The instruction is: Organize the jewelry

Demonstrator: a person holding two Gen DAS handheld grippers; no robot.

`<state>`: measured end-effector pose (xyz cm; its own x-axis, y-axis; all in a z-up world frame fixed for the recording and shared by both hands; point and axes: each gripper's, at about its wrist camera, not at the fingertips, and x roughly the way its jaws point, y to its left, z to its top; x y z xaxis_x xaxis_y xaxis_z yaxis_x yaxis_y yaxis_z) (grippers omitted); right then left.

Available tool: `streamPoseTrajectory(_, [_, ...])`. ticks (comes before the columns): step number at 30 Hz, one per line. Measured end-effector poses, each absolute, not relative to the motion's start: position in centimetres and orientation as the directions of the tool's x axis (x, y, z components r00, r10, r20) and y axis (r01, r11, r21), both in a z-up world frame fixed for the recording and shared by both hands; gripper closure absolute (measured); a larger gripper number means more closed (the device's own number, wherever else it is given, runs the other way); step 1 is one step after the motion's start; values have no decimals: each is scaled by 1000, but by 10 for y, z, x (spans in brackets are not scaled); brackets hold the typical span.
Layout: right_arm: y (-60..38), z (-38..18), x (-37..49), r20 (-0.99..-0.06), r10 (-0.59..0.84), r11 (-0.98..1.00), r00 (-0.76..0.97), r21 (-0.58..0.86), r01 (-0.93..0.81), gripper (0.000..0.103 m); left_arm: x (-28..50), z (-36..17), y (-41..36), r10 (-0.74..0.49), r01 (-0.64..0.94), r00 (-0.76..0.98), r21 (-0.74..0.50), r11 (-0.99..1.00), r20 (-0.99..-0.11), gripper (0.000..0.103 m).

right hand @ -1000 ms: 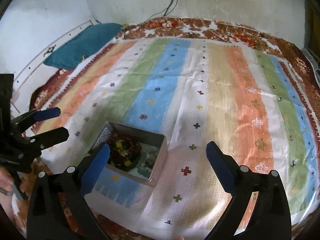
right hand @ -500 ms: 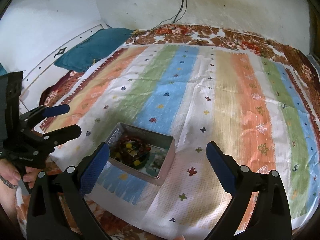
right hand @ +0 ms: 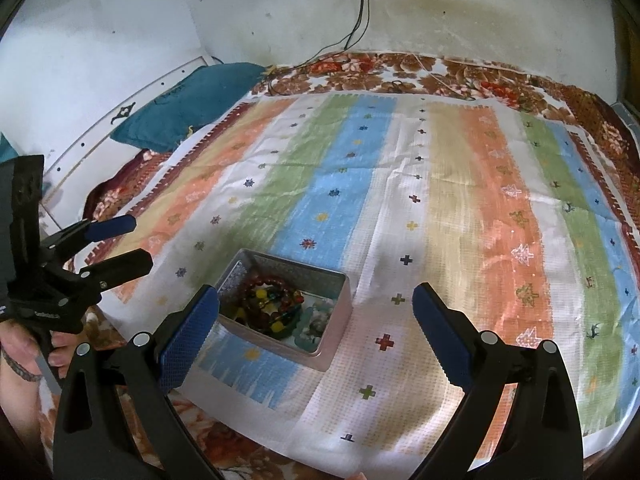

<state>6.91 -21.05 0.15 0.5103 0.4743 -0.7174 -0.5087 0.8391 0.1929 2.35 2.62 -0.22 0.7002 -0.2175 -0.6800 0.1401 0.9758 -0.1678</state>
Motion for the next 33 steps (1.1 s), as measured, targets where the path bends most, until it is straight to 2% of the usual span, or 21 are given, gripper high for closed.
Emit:
streamPoseTrajectory(15, [-206,1,67,-722,467,836,510,174,-520,5,22,-2,16,-206,170,705,-119,978,-679,5])
streamPoseTrajectory(33, [-210,3,65,-714,467,839,522,171,-517,5,23,0,17,-218,172,696,-136,976,-684,5])
